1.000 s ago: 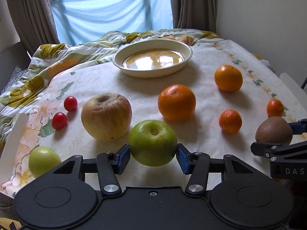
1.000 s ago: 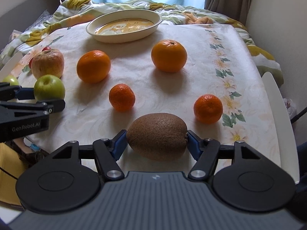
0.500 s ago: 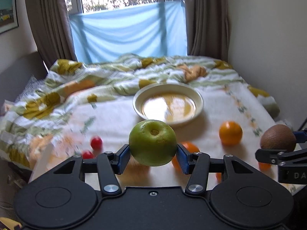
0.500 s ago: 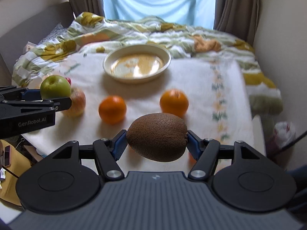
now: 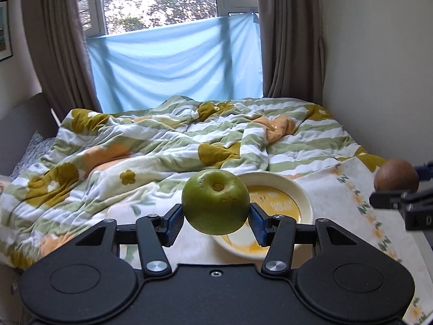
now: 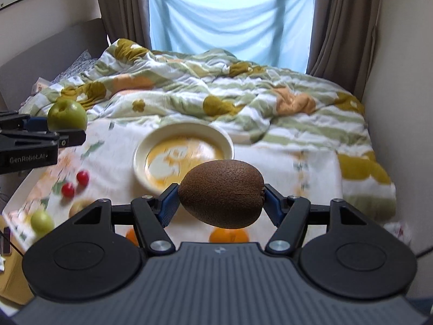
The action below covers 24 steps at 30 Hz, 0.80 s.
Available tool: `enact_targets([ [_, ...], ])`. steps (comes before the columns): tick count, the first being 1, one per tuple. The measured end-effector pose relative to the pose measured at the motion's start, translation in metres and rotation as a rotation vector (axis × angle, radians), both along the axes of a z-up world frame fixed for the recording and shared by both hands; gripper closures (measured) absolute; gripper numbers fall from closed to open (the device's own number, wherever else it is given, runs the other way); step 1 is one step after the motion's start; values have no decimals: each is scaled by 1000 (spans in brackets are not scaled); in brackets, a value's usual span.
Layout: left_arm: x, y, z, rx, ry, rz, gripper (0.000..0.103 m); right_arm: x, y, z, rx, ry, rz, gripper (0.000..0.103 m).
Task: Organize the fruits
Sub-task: 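Carry the green apple and kiwi to the white bowl and release both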
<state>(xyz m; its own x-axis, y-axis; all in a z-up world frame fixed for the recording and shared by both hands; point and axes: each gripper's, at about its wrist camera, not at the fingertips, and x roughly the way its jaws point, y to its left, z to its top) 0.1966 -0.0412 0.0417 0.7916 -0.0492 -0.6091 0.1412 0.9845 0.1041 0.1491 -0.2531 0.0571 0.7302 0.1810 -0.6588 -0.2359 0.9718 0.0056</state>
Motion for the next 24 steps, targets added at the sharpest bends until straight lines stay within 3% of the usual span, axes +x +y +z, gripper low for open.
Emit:
enact_targets([
  [5, 52, -2, -14, 5, 45, -41, 46, 55, 3, 1, 24, 0, -5, 22],
  [15, 145, -17, -68, -28, 172, -142, 46, 153, 6, -26, 82, 68, -44, 22],
  [24, 189, -39, -110, -7, 278, -212, 46, 201, 7, -48, 78, 107, -70, 22],
])
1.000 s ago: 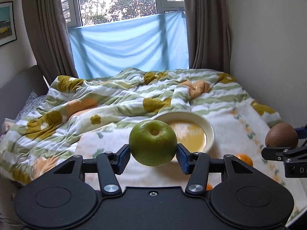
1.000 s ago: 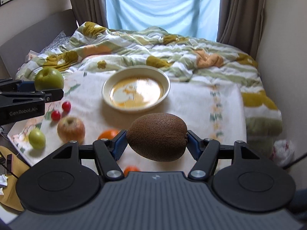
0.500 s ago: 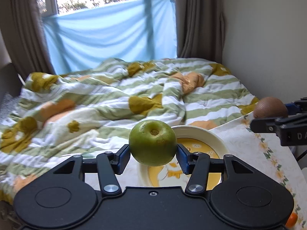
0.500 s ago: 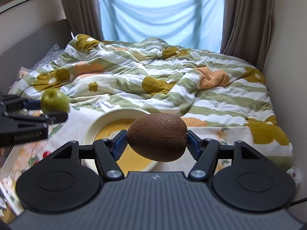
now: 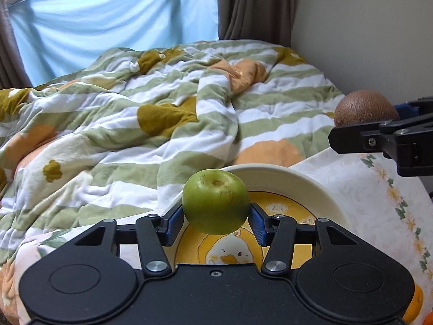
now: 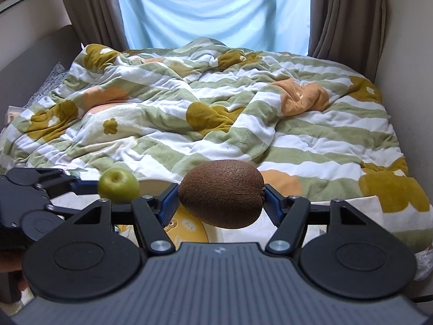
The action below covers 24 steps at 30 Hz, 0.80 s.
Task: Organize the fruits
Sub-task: 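Carry the green apple and kiwi to the white bowl and release both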
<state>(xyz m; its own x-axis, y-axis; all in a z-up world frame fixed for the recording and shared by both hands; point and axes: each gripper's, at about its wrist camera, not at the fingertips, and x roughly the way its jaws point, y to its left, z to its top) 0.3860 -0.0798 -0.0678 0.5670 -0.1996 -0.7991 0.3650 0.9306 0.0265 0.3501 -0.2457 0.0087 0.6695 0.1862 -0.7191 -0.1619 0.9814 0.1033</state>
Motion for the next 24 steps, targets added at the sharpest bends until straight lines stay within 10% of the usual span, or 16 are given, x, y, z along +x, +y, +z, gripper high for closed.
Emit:
enact_targets([
  [10, 7, -13, -12, 26, 6, -60, 46, 10, 1, -16, -13, 45, -1, 22],
  [14, 2, -8, -6, 21, -21, -59, 1, 8, 2, -19, -16, 55, 3, 22],
  [24, -32, 28, 18, -6, -6, -8, 0, 2, 5, -18, -11, 49, 34, 22],
])
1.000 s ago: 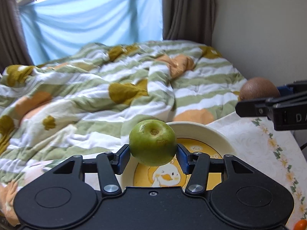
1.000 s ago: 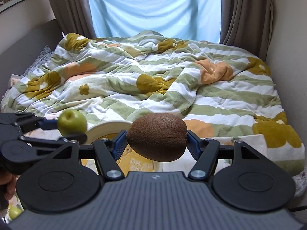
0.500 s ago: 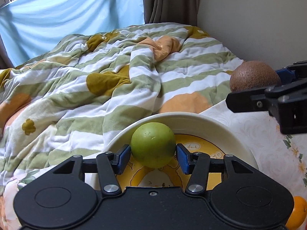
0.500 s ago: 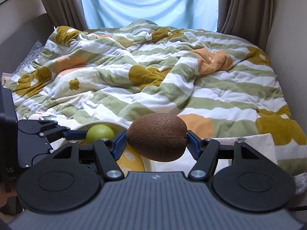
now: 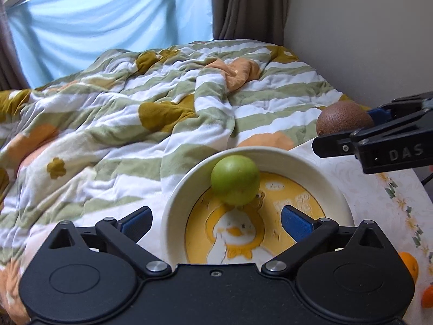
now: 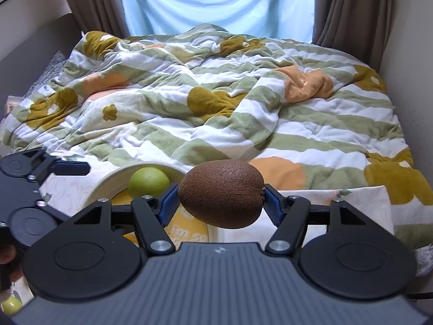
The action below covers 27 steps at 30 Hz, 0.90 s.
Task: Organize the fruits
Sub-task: 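Carry the green apple and kiwi to the white bowl and release both, then grasp the second green apple with the left tool while the right tool approaches an orange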
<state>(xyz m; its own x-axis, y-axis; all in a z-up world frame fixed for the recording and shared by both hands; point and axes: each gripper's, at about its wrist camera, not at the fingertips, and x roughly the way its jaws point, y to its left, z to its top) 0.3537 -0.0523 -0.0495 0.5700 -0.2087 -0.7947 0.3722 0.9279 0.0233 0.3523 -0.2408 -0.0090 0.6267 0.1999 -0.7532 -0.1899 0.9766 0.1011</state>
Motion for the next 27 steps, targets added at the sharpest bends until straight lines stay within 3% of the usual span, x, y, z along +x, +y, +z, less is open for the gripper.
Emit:
enact_targets([
  [14, -40, 37, 16, 20, -35, 108, 0, -5, 53, -43, -136, -28, 199, 22],
  [22, -56, 47, 15, 21, -35, 138, 0, -11, 66, -58, -223, -54, 225, 21],
  [24, -60, 46, 15, 25, -36, 142, 0, -13, 68, -57, -242, -85, 230, 7],
  [27, -68, 45, 17, 28, -39, 146, 0, -20, 71, -53, -284, -139, 222, 0],
])
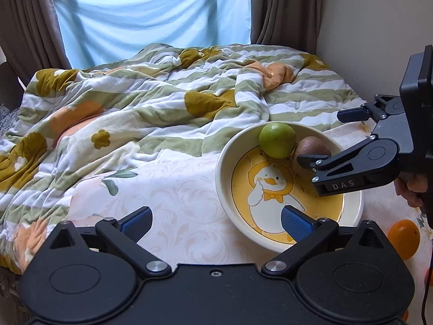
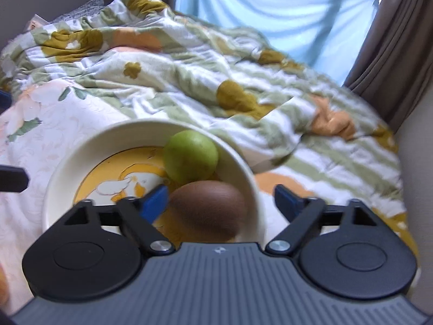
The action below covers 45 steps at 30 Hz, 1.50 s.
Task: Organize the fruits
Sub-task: 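Grasp the second green apple with the left tool while the right tool approaches an orange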
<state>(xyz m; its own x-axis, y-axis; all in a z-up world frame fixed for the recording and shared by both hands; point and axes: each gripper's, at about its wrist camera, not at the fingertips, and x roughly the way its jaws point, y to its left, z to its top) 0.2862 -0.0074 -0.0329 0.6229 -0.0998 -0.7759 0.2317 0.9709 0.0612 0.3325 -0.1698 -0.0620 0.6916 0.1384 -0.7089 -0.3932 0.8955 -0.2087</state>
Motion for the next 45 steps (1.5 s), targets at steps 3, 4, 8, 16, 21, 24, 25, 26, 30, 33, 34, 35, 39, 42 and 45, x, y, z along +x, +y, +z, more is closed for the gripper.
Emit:
enact_targets([
  [3, -7, -2, 4, 0, -8, 6, 0, -5, -3, 6, 12, -3, -4, 0],
  [4, -10, -2, 6, -2, -12, 10, 0, -5, -5, 8, 27, 4, -13, 0],
  [8, -22, -5, 17, -11, -38, 23, 0, -12, -17, 22, 82, 24, -49, 0],
  [16, -60, -14, 46, -20, -100, 58, 0, -47, -40, 65, 147, 47, -108, 0],
  [21, -96, -16, 67, -21, -161, 84, 0, -86, -53, 94, 210, 28, -118, 0],
  [24, -119, -17, 74, -26, -181, 104, 0, -112, -58, 111, 227, 10, -124, 0],
  [25, -127, -17, 77, -30, -189, 109, 0, -121, -60, 115, 230, 2, -125, 0],
  [26, -135, -17, 79, -33, -198, 116, 0, -130, -61, 119, 235, -3, -126, 0],
  [30, -164, -20, 88, -25, -241, 141, 0, -165, -64, 134, 265, -20, -117, 0],
  [33, -185, -18, 90, -27, -259, 168, 0, -186, -61, 141, 271, -26, -106, 0],
  [34, -193, -16, 89, -29, -261, 180, 0, -192, -62, 141, 277, -26, -101, 0],
  [35, -198, -14, 88, -30, -260, 189, 0, -198, -61, 141, 281, -25, -96, 0],
  [39, -218, -4, 77, -27, -246, 229, 0, -218, -56, 137, 274, -27, -82, 0],
  [42, -227, 4, 65, -16, -233, 263, 0, -229, -49, 130, 269, -24, -74, 0],
  [45, -233, 13, 53, -14, -220, 296, 0, -238, -41, 119, 262, -28, -64, 0],
])
